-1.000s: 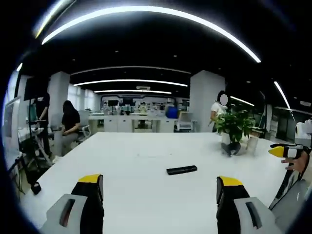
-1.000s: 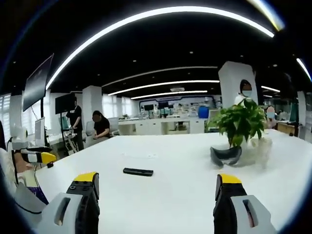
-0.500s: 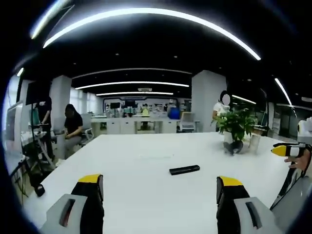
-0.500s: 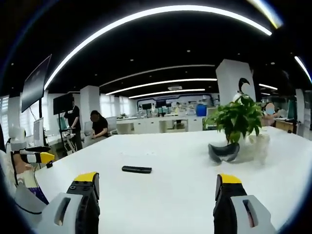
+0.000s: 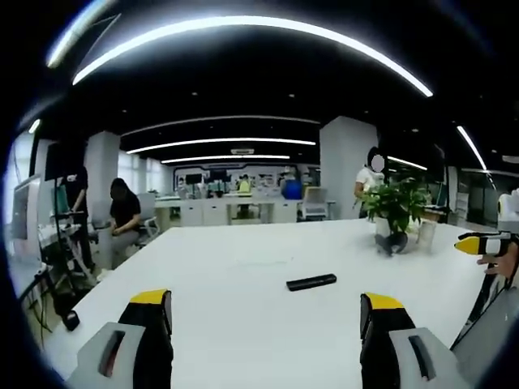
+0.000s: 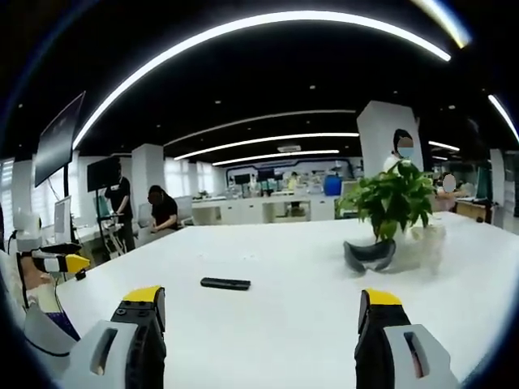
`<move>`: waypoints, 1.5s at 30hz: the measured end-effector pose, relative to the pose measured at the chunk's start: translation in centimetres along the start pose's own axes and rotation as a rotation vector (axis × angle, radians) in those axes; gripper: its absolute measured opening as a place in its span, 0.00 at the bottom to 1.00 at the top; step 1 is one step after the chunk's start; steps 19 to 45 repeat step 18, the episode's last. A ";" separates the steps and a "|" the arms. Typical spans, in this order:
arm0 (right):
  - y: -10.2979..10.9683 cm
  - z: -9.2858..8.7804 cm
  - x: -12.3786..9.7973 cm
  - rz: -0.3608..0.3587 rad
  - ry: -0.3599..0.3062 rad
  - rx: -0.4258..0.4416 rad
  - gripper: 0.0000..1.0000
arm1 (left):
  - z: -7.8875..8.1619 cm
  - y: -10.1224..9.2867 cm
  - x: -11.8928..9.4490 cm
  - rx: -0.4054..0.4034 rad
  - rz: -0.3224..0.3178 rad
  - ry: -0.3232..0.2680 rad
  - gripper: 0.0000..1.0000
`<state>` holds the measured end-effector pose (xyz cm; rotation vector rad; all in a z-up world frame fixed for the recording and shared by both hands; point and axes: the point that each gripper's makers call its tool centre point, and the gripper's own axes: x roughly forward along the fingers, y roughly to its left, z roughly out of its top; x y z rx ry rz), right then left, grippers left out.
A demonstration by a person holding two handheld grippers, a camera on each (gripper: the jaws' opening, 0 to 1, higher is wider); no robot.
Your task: Press the specified remote control buttons in sequence, fully releasing each button before pressing the next.
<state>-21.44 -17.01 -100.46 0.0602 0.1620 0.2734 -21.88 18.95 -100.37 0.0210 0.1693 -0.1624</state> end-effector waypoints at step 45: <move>-0.4 0.0 -0.2 -0.009 0.001 -0.008 0.99 | 0.0 -0.6 0.0 0.005 -0.008 -0.001 0.99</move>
